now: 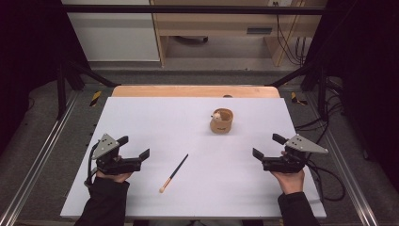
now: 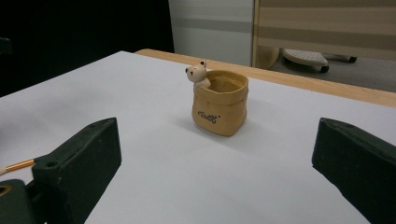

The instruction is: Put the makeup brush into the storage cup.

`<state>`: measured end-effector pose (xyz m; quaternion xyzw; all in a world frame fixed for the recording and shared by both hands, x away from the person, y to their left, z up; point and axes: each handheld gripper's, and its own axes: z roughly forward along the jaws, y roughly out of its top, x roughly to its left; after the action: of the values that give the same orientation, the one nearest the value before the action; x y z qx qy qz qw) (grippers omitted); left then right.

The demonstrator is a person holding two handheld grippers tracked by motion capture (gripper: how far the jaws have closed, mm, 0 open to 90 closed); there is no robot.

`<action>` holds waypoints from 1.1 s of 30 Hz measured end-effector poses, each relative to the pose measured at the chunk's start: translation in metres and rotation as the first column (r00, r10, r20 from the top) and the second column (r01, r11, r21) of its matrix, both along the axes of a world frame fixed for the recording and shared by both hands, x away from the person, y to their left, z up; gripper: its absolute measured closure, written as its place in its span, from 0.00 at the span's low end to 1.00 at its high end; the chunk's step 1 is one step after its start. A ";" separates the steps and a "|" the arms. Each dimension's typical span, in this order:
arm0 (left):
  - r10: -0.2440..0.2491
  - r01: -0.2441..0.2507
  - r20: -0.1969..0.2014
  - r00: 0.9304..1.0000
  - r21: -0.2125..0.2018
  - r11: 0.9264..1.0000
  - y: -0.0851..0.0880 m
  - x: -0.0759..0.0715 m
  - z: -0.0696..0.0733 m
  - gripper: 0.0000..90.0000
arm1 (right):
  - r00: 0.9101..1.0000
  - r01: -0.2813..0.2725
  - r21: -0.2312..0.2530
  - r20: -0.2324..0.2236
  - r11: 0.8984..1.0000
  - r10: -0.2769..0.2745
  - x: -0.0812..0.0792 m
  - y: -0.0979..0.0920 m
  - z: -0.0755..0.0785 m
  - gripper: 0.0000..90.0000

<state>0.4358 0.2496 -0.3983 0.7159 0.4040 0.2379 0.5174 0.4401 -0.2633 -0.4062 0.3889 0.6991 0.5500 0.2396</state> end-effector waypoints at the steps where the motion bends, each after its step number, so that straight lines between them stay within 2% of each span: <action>1: 0.000 0.000 -0.002 1.000 0.003 1.000 -0.001 0.000 0.000 0.04 | 1.000 0.002 -0.003 0.001 1.000 -0.002 0.000 0.000 0.000 0.02; 11: -0.020 0.021 -0.024 1.000 0.030 0.999 -0.011 0.002 0.000 0.04 | 1.000 -0.004 -0.015 -0.005 1.000 0.004 0.001 0.003 -0.001 0.02; 19: -0.058 0.062 -0.052 0.997 0.070 0.996 -0.028 0.004 -0.003 0.04 | 1.000 -0.014 -0.015 -0.005 1.000 0.014 0.000 0.004 -0.001 0.03; 21: -0.065 0.069 -0.061 0.996 0.067 0.995 -0.031 0.004 -0.004 0.04 | 1.000 -0.015 -0.016 -0.004 1.000 0.015 0.000 0.005 -0.001 0.03; 29: -0.105 0.116 -0.106 0.989 0.107 0.987 -0.047 0.006 -0.009 0.06 | 1.000 -0.024 -0.026 -0.015 0.999 0.024 0.001 0.008 -0.003 0.03; 30: -0.116 0.131 -0.123 0.986 0.120 0.984 -0.051 0.007 -0.011 0.06 | 1.000 -0.025 -0.026 -0.018 0.999 0.024 0.001 0.009 -0.003 0.03; 31: -0.116 0.131 -0.123 0.986 0.120 0.984 -0.051 0.007 -0.011 0.07 | 0.999 -0.027 -0.028 -0.017 0.999 0.027 0.001 0.009 -0.003 0.03; 32: -0.122 0.141 -0.139 0.983 0.140 0.980 -0.055 0.007 -0.014 0.07 | 0.999 -0.029 -0.030 -0.018 0.999 0.029 0.002 0.010 -0.003 0.03; 33: -0.122 0.141 -0.139 0.983 0.140 0.980 -0.055 0.007 -0.014 0.07 | 0.999 -0.029 -0.030 -0.018 0.999 0.029 0.002 0.010 -0.003 0.03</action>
<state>0.4431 0.1945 -0.4124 0.7919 0.3695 0.1856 0.4494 0.4416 -0.2534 -0.4089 0.3799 0.7150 0.5394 0.2314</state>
